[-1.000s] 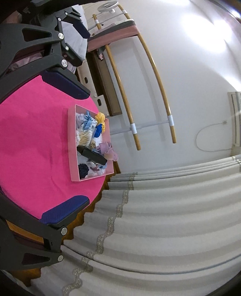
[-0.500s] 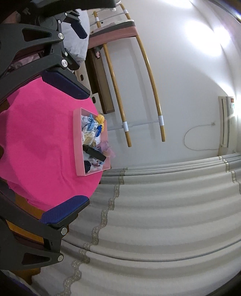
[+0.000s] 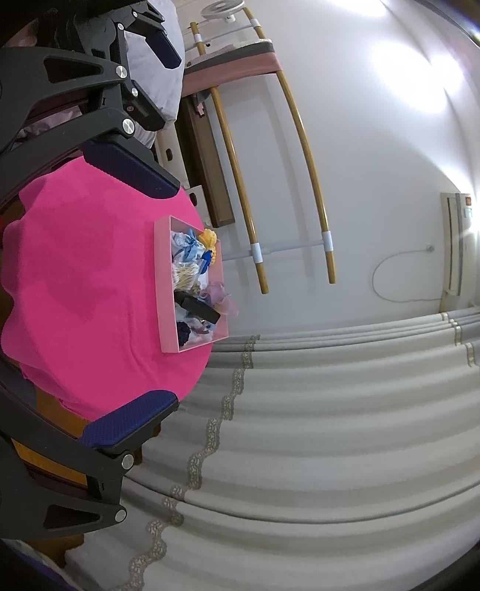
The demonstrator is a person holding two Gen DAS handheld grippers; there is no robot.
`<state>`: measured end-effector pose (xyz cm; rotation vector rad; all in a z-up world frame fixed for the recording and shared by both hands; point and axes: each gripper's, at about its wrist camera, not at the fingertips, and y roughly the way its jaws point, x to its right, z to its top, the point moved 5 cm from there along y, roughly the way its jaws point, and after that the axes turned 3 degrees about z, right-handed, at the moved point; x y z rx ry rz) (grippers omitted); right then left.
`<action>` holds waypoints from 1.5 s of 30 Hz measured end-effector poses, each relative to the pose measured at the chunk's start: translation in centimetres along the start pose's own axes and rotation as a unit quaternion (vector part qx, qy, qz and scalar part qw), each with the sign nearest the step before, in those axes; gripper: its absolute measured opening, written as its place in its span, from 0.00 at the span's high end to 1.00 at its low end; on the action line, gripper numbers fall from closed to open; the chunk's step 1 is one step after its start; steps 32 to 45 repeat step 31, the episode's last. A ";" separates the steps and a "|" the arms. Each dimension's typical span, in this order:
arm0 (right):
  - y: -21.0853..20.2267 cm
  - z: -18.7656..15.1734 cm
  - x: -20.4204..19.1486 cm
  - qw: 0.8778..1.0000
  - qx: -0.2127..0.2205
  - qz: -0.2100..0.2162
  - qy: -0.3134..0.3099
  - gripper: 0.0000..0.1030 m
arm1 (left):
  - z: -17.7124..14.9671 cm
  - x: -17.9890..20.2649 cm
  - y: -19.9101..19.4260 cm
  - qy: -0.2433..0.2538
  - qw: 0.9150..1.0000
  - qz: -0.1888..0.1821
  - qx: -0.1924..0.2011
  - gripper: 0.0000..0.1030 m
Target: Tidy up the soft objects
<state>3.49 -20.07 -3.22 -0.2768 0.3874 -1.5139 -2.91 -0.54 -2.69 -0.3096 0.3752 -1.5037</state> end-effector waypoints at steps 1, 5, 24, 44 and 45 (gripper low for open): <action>0.0 0.0 0.0 1.000 0.000 0.000 -0.001 0.00 | 0.0 -0.2 0.0 -0.001 1.000 0.000 0.000 0.00; -0.2 0.0 0.0 1.000 0.002 -0.001 -0.003 0.00 | 0.1 -0.3 0.3 -0.006 1.000 -0.004 -0.003 0.00; -0.2 -0.3 -0.2 1.000 0.001 0.000 -0.006 0.00 | -0.2 0.0 0.6 -0.004 1.000 -0.003 0.002 0.00; -0.3 -0.2 0.0 1.000 0.000 0.000 -0.006 0.00 | -0.6 -0.1 0.5 -0.009 1.000 -0.010 0.007 0.00; -0.3 -0.2 0.0 1.000 0.000 0.000 -0.006 0.00 | -0.6 -0.1 0.5 -0.009 1.000 -0.010 0.007 0.00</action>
